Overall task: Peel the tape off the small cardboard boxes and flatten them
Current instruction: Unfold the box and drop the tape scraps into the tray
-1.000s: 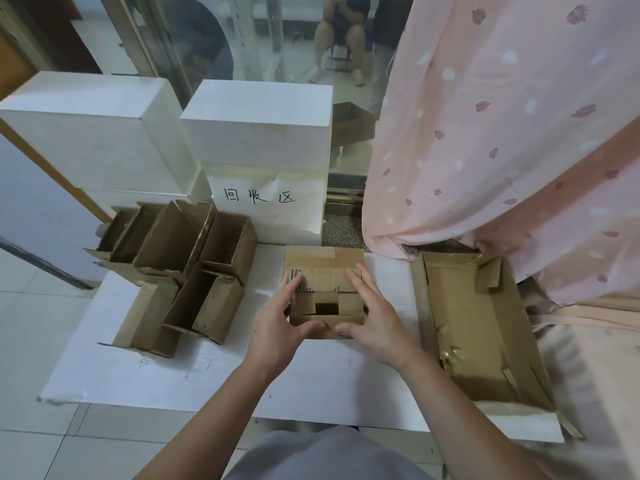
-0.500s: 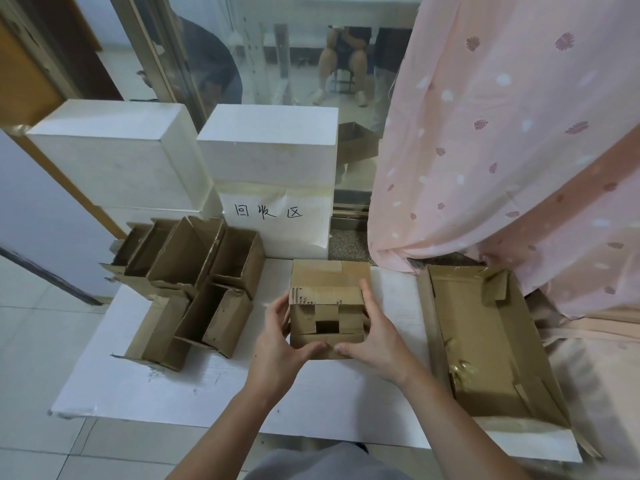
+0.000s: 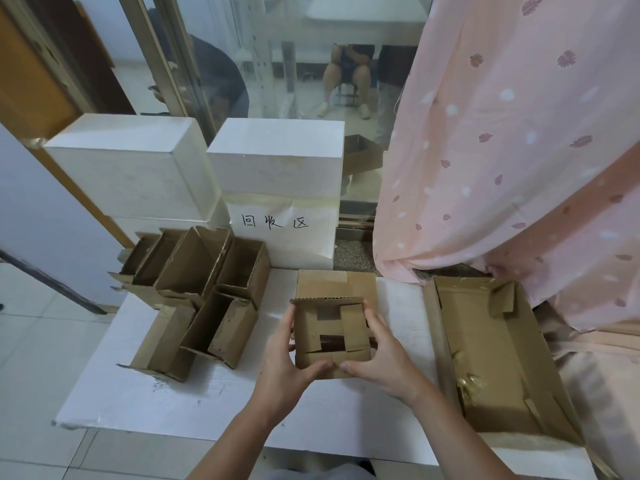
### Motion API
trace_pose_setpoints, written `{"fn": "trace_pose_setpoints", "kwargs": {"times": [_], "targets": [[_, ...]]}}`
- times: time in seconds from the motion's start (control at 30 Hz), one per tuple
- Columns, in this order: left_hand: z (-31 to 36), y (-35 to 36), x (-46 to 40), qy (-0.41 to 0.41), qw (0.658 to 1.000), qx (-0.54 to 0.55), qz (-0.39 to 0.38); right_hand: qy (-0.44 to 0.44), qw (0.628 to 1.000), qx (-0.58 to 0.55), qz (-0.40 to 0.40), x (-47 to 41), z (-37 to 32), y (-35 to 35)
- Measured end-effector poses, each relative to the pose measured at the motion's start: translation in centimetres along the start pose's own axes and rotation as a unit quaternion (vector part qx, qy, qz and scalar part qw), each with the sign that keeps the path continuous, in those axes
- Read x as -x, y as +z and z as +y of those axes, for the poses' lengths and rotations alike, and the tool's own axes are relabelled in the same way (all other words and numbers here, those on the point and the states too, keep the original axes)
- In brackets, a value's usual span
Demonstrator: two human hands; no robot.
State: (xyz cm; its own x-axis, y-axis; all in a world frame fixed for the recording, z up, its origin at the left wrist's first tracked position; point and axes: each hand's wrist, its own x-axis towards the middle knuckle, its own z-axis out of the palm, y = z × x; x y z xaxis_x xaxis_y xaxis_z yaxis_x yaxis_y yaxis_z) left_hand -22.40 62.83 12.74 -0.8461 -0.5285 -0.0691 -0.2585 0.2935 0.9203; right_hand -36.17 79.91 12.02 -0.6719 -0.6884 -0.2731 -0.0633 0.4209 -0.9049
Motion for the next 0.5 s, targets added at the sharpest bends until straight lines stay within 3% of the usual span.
{"fn": "trace_pose_setpoints", "kwargs": {"times": [0.3, 0.5], "targets": [[-0.9, -0.9, -0.4, 0.009, 0.999, -0.029, -0.042, -0.008, 0.999, 0.025, -0.029, 0.5, -0.7, 0.4], [-0.9, -1.6, -0.7, -0.003, 0.998, 0.014, -0.069, -0.014, 0.998, 0.037, -0.039, 0.6, -1.4, 0.3]]}}
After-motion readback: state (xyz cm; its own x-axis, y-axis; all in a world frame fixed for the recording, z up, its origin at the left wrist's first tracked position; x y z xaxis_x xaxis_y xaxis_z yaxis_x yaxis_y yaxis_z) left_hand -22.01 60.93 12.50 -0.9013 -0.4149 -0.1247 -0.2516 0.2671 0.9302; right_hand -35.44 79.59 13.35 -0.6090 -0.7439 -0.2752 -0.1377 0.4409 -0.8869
